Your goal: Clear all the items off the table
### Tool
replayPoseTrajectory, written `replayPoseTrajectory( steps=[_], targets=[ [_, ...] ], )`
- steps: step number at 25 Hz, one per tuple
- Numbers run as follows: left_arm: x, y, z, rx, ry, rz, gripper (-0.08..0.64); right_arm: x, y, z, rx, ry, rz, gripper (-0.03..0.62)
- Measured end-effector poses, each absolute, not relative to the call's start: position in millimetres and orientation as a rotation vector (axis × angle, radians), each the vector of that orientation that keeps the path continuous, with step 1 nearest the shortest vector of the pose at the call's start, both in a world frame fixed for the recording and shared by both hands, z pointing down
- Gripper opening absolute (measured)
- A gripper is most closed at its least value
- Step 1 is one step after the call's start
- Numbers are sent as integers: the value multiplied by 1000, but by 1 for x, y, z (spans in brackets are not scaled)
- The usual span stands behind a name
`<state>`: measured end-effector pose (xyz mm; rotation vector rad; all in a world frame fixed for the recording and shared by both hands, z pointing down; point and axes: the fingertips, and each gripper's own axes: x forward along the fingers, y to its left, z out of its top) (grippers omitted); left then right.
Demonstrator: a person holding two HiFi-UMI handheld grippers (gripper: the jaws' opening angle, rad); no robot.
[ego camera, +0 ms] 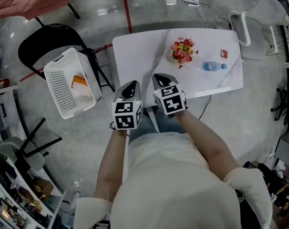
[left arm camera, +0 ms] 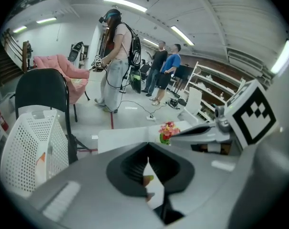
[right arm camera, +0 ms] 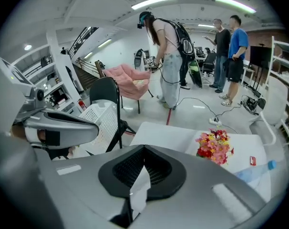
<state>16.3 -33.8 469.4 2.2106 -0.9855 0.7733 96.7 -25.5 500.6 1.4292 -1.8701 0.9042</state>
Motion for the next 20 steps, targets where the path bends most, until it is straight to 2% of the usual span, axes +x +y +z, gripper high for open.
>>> replayPoseTrajectory(
  steps=[8,16,20],
  targets=[
    [61,-38,498,2218,-967,803,9,157,-11,542,1534,-1775,1033,36],
    [87,-40,530,2224,-980,847,9,197,3,591,1645,-1676,1151,131],
    [98,-38,548,2214,-965,864,9,213,5,620,1695,-1624,1198,198]
  ],
)
